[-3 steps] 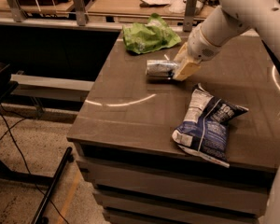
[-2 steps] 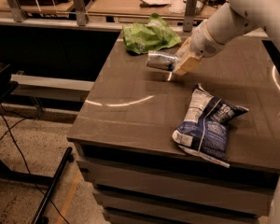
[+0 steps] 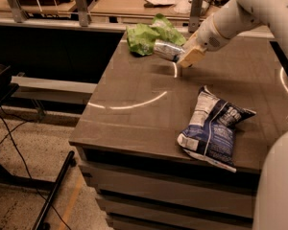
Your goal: Move redbull can near green rice chip bag
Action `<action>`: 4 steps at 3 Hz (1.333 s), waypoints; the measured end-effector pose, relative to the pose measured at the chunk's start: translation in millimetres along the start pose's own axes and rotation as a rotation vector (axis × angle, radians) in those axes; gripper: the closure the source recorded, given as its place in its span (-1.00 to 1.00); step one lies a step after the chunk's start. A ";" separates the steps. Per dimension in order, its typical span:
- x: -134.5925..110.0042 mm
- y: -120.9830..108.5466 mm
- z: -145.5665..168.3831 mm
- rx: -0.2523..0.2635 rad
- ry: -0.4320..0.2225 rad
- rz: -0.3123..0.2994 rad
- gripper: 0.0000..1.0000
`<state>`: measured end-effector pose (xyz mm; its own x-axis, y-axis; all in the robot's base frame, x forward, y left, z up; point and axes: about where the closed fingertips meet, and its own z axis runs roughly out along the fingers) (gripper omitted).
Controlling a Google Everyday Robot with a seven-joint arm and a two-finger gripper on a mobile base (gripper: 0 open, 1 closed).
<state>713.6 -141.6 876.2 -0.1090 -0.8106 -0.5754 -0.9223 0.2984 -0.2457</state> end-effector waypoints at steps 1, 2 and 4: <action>1.5 -18.4 13.9 0.010 0.044 0.007 1.00; -1.5 -30.1 21.8 0.046 0.077 -0.052 0.71; -12.7 -33.4 33.9 0.062 0.099 -0.145 -0.23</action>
Offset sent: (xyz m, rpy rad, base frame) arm 0.0540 0.0056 -0.0069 -0.1899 -0.1476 0.0297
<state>758.3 -124.2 865.4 -0.0152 -0.8921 -0.4515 -0.9066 0.2028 -0.3701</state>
